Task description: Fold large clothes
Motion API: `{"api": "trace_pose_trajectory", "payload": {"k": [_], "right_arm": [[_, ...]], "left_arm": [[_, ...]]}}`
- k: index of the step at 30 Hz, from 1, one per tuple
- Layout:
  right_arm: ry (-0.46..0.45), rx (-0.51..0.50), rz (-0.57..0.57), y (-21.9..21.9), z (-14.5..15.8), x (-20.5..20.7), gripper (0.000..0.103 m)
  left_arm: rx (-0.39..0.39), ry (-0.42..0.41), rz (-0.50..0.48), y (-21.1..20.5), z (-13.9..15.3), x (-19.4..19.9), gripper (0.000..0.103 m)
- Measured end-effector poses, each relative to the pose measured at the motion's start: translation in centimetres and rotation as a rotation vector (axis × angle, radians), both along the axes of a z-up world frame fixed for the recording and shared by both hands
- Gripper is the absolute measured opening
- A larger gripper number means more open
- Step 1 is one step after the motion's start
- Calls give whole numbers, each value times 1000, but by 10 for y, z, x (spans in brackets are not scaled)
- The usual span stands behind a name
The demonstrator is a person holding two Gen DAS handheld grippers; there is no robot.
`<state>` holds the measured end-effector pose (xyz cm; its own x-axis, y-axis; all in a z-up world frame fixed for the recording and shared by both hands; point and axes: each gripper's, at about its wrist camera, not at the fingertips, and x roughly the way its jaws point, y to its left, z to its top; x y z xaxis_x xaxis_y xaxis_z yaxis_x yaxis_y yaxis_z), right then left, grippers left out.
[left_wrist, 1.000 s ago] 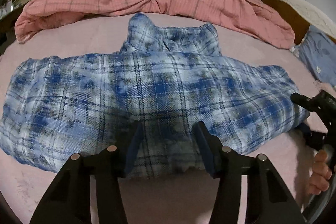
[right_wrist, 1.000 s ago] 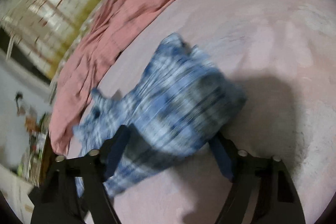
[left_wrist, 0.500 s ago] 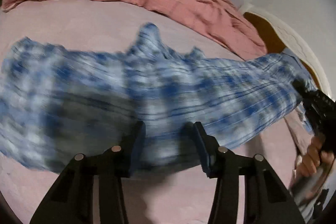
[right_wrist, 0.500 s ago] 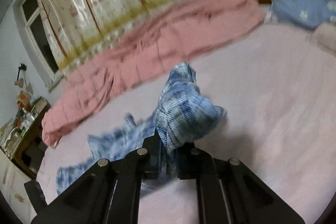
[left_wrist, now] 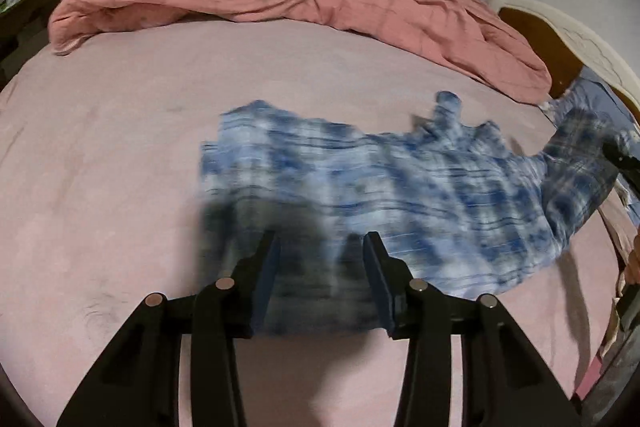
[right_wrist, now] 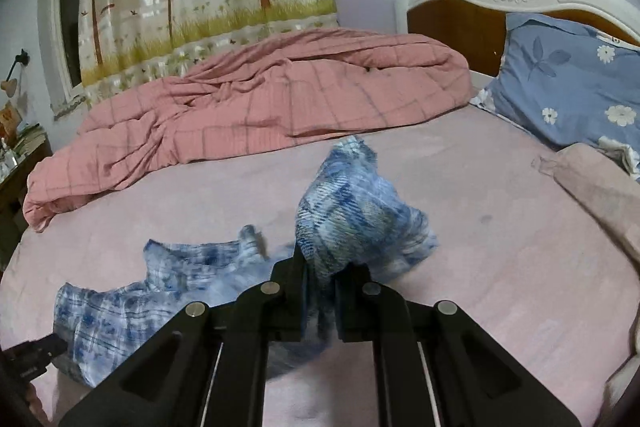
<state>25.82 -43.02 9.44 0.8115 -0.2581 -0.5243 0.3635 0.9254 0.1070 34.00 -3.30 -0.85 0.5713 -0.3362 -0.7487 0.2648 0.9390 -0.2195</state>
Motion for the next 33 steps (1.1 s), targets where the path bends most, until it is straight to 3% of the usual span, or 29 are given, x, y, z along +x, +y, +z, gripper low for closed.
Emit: {"api": "trace_pose_trajectory", "payload": {"k": [4, 10, 14, 18, 21, 25, 33], "right_arm": [[-50, -69, 143, 69, 12, 4, 11], [-123, 29, 376, 167, 27, 8, 11], [-102, 39, 464, 227, 10, 18, 11], [-23, 59, 512, 276, -31, 34, 11], [51, 87, 552, 296, -61, 53, 11], [76, 92, 556, 304, -88, 62, 11], [99, 64, 554, 309, -94, 59, 14]], "left_arm": [[61, -67, 14, 14, 5, -6, 42], [59, -74, 60, 36, 4, -5, 42], [36, -70, 94, 55, 9, -4, 42], [50, -92, 128, 69, 16, -4, 43], [46, -99, 147, 79, 19, -3, 43], [22, -97, 165, 90, 21, -1, 43], [7, -144, 148, 87, 31, -6, 48]]}}
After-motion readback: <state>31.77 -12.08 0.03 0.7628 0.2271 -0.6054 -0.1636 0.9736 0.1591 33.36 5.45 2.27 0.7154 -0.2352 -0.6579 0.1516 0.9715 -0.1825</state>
